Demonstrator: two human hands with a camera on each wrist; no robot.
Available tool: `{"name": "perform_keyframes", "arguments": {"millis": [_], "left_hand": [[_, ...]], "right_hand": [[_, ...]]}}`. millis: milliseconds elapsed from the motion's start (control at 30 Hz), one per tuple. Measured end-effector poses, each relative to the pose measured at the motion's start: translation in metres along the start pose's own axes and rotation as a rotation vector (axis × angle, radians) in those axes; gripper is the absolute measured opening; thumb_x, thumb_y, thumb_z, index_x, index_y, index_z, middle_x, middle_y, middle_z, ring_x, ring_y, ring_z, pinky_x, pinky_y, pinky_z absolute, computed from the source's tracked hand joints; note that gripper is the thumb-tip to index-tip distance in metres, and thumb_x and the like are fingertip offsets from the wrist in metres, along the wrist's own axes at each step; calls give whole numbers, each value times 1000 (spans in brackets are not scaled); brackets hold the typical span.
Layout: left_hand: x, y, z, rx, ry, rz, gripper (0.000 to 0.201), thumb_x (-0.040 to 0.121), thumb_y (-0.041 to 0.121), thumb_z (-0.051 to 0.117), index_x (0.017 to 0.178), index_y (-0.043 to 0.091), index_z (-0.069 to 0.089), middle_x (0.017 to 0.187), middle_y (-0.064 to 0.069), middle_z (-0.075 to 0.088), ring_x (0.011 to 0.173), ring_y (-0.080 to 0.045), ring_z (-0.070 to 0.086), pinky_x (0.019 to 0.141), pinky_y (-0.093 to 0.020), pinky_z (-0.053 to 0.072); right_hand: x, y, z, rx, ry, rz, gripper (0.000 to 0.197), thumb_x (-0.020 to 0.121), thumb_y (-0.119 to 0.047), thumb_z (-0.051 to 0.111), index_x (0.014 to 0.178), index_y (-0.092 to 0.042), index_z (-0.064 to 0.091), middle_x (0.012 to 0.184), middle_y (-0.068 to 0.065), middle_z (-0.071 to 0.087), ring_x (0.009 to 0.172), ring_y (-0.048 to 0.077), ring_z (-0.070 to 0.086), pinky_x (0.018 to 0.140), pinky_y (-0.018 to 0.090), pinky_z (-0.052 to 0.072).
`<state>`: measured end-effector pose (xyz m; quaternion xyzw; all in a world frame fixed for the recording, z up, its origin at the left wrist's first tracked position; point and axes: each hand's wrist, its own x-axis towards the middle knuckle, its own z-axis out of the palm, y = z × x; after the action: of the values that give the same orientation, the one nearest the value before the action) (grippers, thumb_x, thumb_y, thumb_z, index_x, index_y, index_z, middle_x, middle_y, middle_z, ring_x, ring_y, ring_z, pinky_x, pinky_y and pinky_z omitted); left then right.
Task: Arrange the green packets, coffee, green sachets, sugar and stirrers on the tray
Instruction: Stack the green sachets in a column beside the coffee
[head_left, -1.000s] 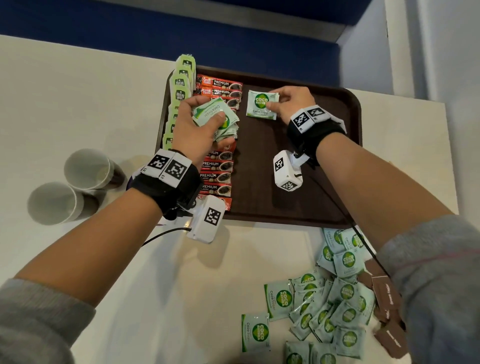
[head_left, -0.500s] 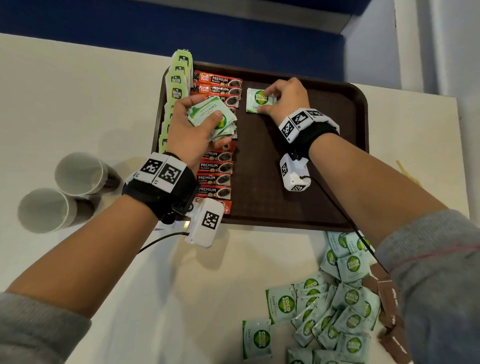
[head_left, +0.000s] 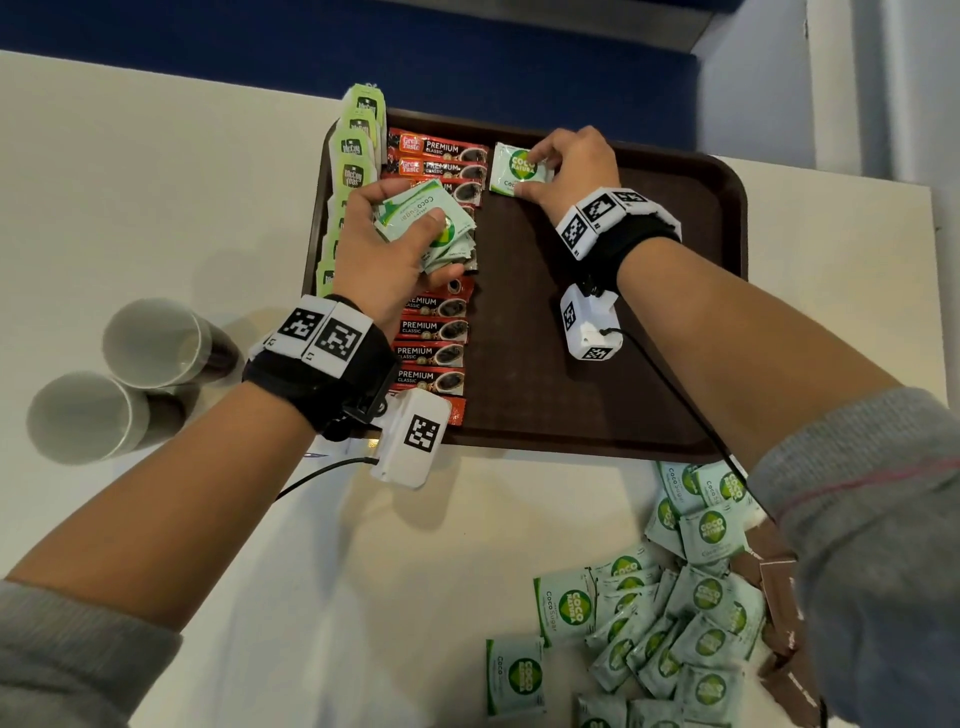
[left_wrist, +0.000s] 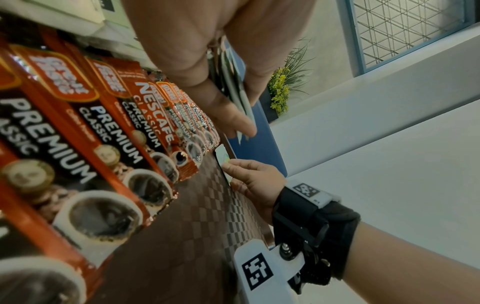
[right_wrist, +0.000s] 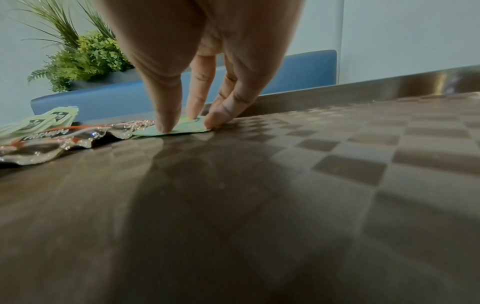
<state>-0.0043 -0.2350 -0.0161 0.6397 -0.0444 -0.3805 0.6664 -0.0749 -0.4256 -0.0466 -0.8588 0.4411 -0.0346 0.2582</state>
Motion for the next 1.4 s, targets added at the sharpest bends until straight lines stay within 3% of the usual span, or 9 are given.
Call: {"name": "perform_keyframes", "arguments": {"millis": [267, 467, 533, 633, 833, 967, 1133, 1233, 1400], "left_hand": [[0, 0, 0, 1, 0, -6, 32, 89, 6, 63, 112, 18, 45, 106, 2, 58, 81, -11, 71, 60, -28, 58], [1, -2, 1, -11, -18, -8, 36, 87, 5, 65, 113, 18, 45, 109, -2, 59, 91, -17, 69, 60, -26, 57], [2, -2, 2, -10, -30, -8, 38, 85, 4, 67, 113, 18, 45, 112, -4, 60, 92, -18, 70, 59, -25, 56], [1, -3, 2, -1, -53, 12, 40, 83, 4, 70, 109, 21, 46, 116, -5, 59, 92, -19, 70, 60, -25, 56], [-4, -4, 1, 2, -63, 63, 36, 83, 13, 71, 106, 23, 45, 117, -3, 59, 93, -18, 69, 62, -26, 56], [-4, -5, 0, 10, -67, 75, 22, 92, 20, 60, 107, 22, 44, 120, -5, 58, 92, -19, 70, 61, -28, 57], [-5, -4, 0, -19, -73, 77, 19, 93, 18, 59, 106, 22, 45, 123, -6, 57, 94, -22, 70, 60, -28, 57], [-5, -4, -1, -9, -85, 82, 22, 93, 13, 59, 105, 22, 44, 118, -1, 57, 96, -22, 69, 60, -28, 57], [-4, -5, -2, 16, -63, 84, 22, 93, 10, 57, 106, 22, 43, 112, 2, 58, 91, -18, 70, 59, -28, 57]], "right_hand": [[-3, 1, -4, -7, -1, -27, 37, 79, -26, 74, 112, -16, 62, 125, 6, 47, 111, 16, 51, 91, 17, 37], [-11, -5, -8, 105, 51, -94, 27, 81, -32, 71, 103, -18, 65, 106, -1, 51, 87, 6, 51, 84, 17, 45], [-19, -12, -10, 212, -6, -113, 25, 81, -41, 69, 96, -21, 66, 96, -7, 58, 77, 0, 53, 73, 12, 45], [-34, -26, -11, 343, -191, -166, 28, 81, -48, 66, 88, -22, 67, 80, -11, 62, 72, 3, 59, 68, 22, 54], [-48, -35, -15, 432, -347, -230, 19, 82, -31, 70, 75, -18, 58, 70, -5, 60, 50, -5, 58, 50, 11, 44], [-48, -35, -13, 556, -341, -188, 17, 80, -22, 73, 75, -19, 57, 71, -2, 65, 57, 0, 62, 55, 18, 48], [-47, -31, -18, 608, -327, -162, 19, 88, -15, 64, 78, -20, 50, 57, -12, 67, 61, -1, 65, 57, 15, 47], [-46, -28, -20, 595, -297, -180, 11, 92, -12, 57, 86, -18, 50, 70, -7, 67, 67, 1, 66, 63, 20, 51], [-47, -28, -32, 556, -223, -218, 11, 93, -10, 56, 95, -18, 64, 93, -8, 63, 81, -2, 62, 67, 11, 47]]}}
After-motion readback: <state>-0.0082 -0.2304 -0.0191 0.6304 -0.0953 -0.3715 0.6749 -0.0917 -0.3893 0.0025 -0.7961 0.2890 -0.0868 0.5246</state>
